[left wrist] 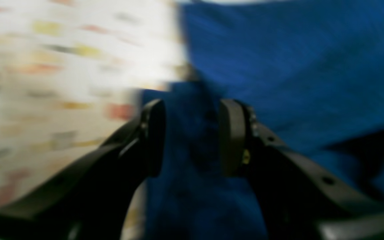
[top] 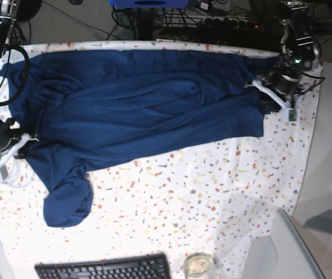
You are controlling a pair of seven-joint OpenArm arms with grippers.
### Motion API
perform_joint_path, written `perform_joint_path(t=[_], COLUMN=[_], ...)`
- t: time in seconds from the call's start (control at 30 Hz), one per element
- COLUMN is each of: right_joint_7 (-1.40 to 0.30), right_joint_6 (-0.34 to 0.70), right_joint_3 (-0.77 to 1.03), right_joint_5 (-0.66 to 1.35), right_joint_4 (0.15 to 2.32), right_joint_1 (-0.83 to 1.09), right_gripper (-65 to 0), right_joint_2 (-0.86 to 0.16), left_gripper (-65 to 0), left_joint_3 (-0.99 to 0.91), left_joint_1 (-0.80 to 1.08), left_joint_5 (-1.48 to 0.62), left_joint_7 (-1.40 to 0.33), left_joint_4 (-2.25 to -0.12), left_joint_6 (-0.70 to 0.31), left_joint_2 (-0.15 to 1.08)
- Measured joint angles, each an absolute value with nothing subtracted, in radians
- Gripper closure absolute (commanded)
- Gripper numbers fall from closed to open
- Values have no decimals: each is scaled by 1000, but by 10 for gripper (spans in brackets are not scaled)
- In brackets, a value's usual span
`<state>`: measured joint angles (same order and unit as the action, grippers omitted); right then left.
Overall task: Layout the t-shirt on the table in an organized manner, then fold the t-shirt properly
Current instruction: 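Fold the grasped shirt side over toward the collar edge with both grippers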
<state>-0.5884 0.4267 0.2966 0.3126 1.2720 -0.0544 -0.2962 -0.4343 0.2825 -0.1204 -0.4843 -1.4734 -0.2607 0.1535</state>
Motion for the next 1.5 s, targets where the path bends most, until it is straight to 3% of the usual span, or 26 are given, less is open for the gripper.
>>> perform_joint_path(t=[0.13,0.3,0.37,0.57,1.07,1.13,1.17,1.23,1.5], right_joint_7=[-588,-588,-588,-589,-588,-588,-588,-588,-587], right_joint_6=[427,426,426,427,427,427,427,426,427], right_joint_3=[296,295,295,295,295,295,295,295,295], right_joint_5=[316,314,315,313,313,314,313,314,314], right_joint_4=[1272,1272,1272,1272,1272,1272,1272,1272,1272], right_joint_1=[-55,-55,-55,-54,-54,-54,-54,-55,-59], right_gripper=[-11,-11,-11,-11,-11,-11,-11,-11,-11], right_joint_2=[-295,-293,-286,-283,-282,-283,-282,-282,-282], left_gripper=[-262,-454,-476,-374,-354,-291,-219,-10,0], left_joint_3=[-503,-500,-474,-435,-437,-438,-439,-442,-327], left_joint_1=[223,104,75,-11,-120,-128,-134,-140,-198], left_joint_5=[-113,-128,-121,-121,-126,-128,-125,-124,-132], left_joint_7=[-596,-596,-598,-609,-560,-554,-545,-534,-477], left_joint_4=[-1499,-1445,-1398,-1215,-1030,-1015,-1005,-991,-915], left_joint_6=[-261,-269,-280,-340,-330,-329,-323,-321,-322], left_joint_2=[155,153,156,149,159,158,157,155,156])
